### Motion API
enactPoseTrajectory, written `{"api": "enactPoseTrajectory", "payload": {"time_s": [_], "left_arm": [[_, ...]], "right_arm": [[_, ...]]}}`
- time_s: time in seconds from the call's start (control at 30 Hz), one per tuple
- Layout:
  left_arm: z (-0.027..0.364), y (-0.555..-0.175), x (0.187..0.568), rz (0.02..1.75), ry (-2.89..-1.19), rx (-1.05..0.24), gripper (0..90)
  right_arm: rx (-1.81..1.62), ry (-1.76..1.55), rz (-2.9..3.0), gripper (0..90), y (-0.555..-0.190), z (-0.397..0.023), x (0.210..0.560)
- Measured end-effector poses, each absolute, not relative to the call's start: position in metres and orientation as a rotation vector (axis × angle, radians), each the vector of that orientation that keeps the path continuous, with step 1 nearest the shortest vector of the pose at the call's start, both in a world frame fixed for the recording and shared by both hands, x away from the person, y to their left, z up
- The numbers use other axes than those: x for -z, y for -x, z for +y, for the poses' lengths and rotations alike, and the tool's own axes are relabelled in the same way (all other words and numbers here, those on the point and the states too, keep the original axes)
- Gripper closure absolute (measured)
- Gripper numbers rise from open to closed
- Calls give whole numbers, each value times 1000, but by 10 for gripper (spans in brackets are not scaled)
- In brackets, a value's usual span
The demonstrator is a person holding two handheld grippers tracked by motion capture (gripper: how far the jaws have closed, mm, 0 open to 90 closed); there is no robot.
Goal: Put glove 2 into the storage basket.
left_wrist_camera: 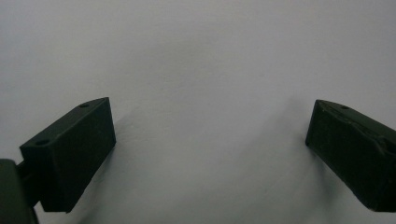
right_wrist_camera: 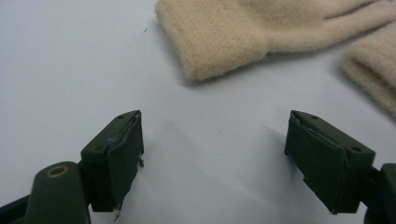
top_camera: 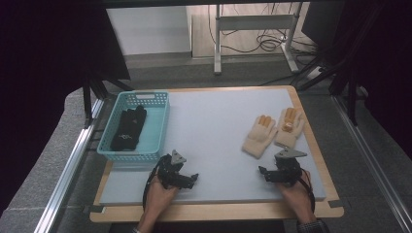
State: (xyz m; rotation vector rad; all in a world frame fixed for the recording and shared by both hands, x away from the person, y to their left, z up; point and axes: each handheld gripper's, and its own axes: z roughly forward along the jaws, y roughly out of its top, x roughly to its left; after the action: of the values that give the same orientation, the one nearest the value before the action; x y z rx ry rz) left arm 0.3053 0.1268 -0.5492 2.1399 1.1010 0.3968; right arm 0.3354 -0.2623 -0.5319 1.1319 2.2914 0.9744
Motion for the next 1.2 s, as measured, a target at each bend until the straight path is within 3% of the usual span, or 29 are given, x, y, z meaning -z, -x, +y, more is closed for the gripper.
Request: {"api": "enactPoseTrajectory", "payload": {"time_s": [0.4,0.7,1.0,1.1,1.2], "left_arm": [[127,-305,550,1103,-2137,-394,16],[127,-305,550,1103,-2137,-395,16],[127,-305,550,1103,-2138,-395,17],[127,-305,550,1104,-2138,-395,17],[127,-305,550,1103,-2137,-395,16]], "right_arm": [[-1005,-1175,2284,205,-336,-265,530],[-1043,-1161,2309,309,-344,-259,513],[-1053,-1148,2252,440,-381,-255,484],[-1046,-1164,2245,439,-398,-252,482],[-1017,-1178,2239,373,-416,-247,485]]}}
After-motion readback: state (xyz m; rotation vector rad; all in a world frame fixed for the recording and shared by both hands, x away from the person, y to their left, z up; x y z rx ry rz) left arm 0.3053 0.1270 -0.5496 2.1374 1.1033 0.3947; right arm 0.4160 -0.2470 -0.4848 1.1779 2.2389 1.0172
